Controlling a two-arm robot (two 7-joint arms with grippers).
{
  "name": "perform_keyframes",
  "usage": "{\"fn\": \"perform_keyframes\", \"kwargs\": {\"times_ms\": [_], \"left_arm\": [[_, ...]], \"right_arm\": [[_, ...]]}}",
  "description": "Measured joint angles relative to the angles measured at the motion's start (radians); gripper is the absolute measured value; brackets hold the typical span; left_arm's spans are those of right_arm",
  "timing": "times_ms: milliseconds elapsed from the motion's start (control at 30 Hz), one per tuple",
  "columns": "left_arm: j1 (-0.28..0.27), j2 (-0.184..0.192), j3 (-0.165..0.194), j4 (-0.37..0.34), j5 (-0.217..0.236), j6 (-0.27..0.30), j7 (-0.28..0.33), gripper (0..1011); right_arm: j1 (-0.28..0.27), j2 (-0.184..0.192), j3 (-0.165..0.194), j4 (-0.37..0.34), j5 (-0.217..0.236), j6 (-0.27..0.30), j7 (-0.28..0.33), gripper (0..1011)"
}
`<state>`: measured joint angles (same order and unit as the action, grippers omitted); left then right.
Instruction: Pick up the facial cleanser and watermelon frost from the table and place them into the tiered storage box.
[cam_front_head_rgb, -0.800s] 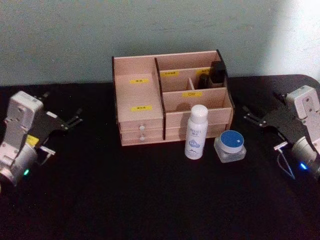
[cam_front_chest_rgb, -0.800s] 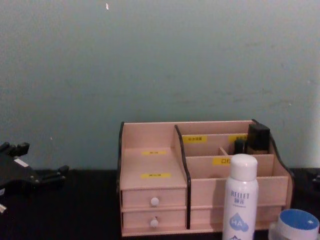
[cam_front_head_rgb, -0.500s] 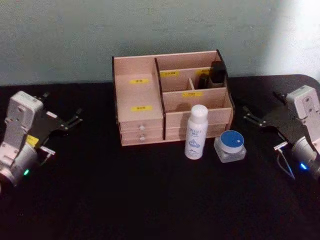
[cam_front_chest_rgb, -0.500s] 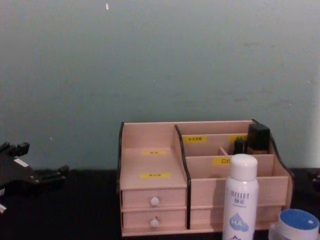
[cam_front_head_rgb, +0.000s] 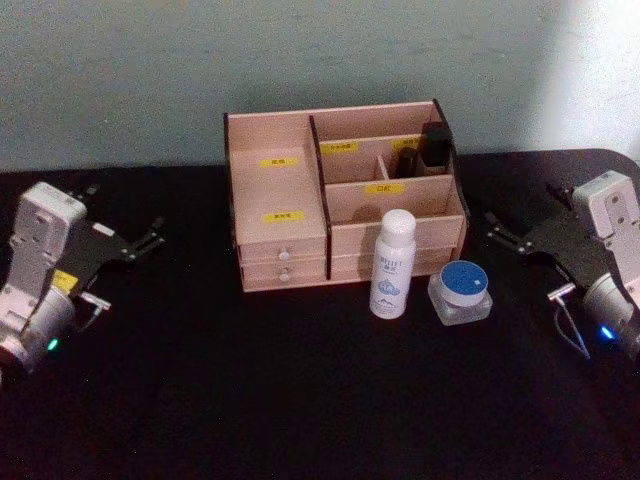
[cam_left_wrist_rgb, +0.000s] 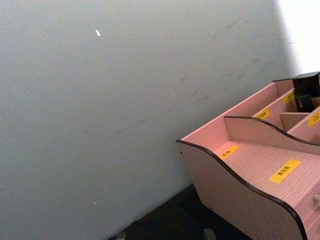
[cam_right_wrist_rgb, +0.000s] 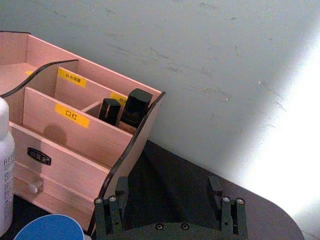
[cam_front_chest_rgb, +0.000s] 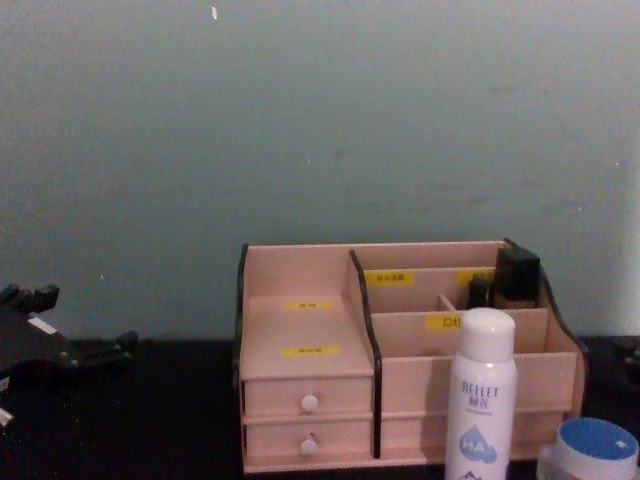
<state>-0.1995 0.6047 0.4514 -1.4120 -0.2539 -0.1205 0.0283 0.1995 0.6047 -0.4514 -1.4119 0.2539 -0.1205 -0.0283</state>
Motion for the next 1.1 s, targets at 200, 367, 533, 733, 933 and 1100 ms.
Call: {"fn": "perform_keyframes", "kwargs": {"times_ms": [200, 367, 533, 733, 933, 1100], "left_arm": [[0.000, 0.000, 0.000, 0.000, 0.000, 0.000, 0.000, 1001], [0.000, 0.000, 0.000, 0.000, 0.000, 0.000, 0.000, 1001], [0.000, 0.000, 0.000, 0.000, 0.000, 0.000, 0.000, 1001], [0.000, 0.000, 0.000, 0.000, 0.000, 0.000, 0.000, 1001], [0.000, 0.000, 0.000, 0.000, 0.000, 0.000, 0.000, 1001], [0.000, 0.000, 0.000, 0.000, 0.000, 0.000, 0.000, 1001]], "right_arm": [[0.000, 0.000, 0.000, 0.000, 0.000, 0.000, 0.000, 1002], [0.000, 0.000, 0.000, 0.000, 0.000, 0.000, 0.000, 1002], [0.000, 0.000, 0.000, 0.000, 0.000, 0.000, 0.000, 1002], [0.000, 0.000, 0.000, 0.000, 0.000, 0.000, 0.000, 1002], [-0.002, -0.005, 0.012, 0.000, -0.002, 0.005, 0.014, 1002], [-0.011, -0.006, 0.032, -0.007, -0.001, 0.013, 0.028, 1002]]}}
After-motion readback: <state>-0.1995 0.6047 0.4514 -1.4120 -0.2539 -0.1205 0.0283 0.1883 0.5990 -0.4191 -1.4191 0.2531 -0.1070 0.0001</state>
